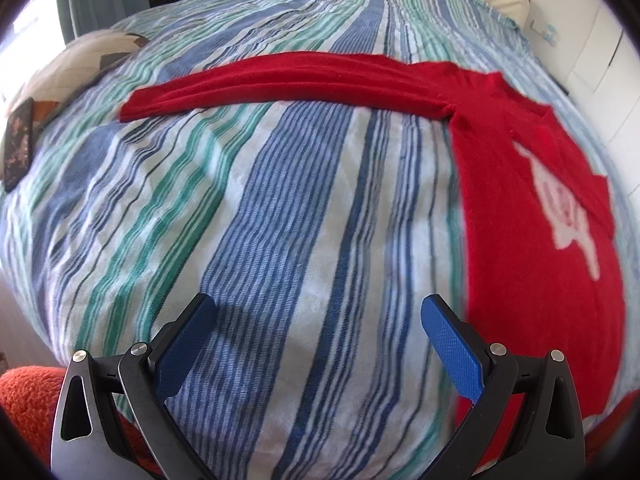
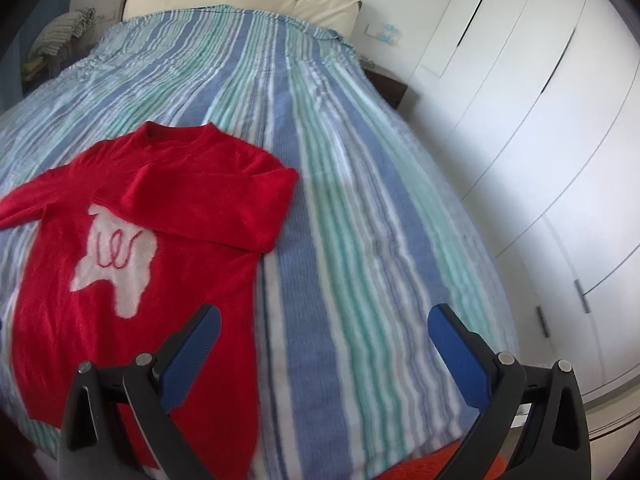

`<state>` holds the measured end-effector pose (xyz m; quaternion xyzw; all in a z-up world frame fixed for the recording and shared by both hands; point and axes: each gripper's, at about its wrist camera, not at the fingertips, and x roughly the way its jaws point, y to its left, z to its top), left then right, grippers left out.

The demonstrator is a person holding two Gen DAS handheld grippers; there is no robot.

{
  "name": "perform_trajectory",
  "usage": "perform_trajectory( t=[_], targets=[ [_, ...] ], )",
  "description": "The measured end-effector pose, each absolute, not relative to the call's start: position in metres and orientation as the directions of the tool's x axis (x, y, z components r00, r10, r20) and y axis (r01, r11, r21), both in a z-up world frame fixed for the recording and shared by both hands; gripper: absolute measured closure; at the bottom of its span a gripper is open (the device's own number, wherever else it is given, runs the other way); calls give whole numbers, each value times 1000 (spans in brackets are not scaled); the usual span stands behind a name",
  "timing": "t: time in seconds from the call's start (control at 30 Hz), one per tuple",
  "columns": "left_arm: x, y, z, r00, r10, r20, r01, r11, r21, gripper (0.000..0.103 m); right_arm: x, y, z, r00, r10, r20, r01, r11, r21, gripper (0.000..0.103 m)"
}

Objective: Fold small clothes
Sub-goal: 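Close the left gripper on the cuff of the other sleeve, then carry the sleeve across the sweater body with the left gripper and open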

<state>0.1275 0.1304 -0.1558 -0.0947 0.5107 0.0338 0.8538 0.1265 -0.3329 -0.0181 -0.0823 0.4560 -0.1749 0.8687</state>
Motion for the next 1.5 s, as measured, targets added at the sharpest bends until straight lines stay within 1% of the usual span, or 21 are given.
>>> perform_trajectory(
  t=[0.07,0.13,0.23,0.3,0.4,0.53,0.57,0.6,0.63,0.67,0.7,0.77,0.87,0.97,1.1,1.23,1.3,1.37,1.43,1.47,1.5],
  targets=[
    [134,142,-147,494,-123,-861,-155,962,-227,0,123,-329,-32,513,-327,-794,195,945,-263,1],
    [146,165,-138,524,-170,-835,-193,931,-310,0,115,-322,-50,500,-283,-819,152,959,-239,1],
    [176,217,-131,564,-178,-807,-298,867,-400,0,100,-312,-75,472,-249,-846,102,968,-228,1],
    [197,267,-130,603,-145,-784,-411,786,-461,1,90,-306,-88,455,-225,-861,79,974,-213,1],
    [222,325,-143,592,-61,-804,-558,688,-464,1,79,-297,-98,441,-200,-875,51,979,-198,1],
    [251,360,-173,495,-41,-868,-665,625,-409,5,76,-281,-106,425,-185,-886,-2,979,-205,1],
    [254,361,-175,490,-23,-871,-673,625,-395,16,76,-278,-107,423,-185,-887,-12,978,-209,1],
    [257,360,-175,487,11,-873,-679,634,-370,40,77,-275,-108,424,-185,-886,-19,977,-213,1],
    [260,358,-174,484,30,-875,-677,646,-352,58,78,-273,-108,428,-184,-885,-24,976,-215,1],
    [263,357,-173,481,27,-876,-668,660,-345,98,77,-271,-107,434,-183,-882,-28,976,-216,1],
    [268,356,-171,479,13,-878,-654,672,-347,97,77,-270,-107,439,-181,-880,-30,976,-216,1],
    [273,343,-150,496,57,-866,-625,716,-311,98,77,-269,-104,454,-173,-874,-35,977,-212,1],
    [288,300,-98,575,65,-815,-494,822,-283,98,75,-272,-102,476,-179,-861,-23,976,-215,1],
    [303,226,-33,666,-39,-745,-287,908,-305,98,74,-282,-99,496,-171,-851,6,981,-193,1],
    [317,90,40,713,-253,-654,55,950,-307,98,72,-297,-95,515,-180,-838,45,982,-183,1],
    [317,-26,60,654,-422,-628,280,906,-318,98,67,-314,-95,514,-189,-837,83,982,-171,1],
    [314,-76,51,610,-460,-645,345,887,-307,98,65,-322,-95,514,-194,-836,102,981,-165,1],
    [312,-111,33,567,-474,-674,368,878,-307,97,62,-330,-96,514,-201,-834,122,979,-161,1],
    [307,-145,4,504,-471,-724,405,869,-284,94,61,-337,-98,511,-208,-834,140,977,-158,1],
    [304,-160,-10,488,-444,-752,420,874,-244,84,60,-340,-99,509,-210,-835,149,977,-156,1],
    [300,-178,-28,458,-403,-793,446,875,-187,60,61,-345,-101,505,-210,-837,159,976,-149,1]
  ],
)
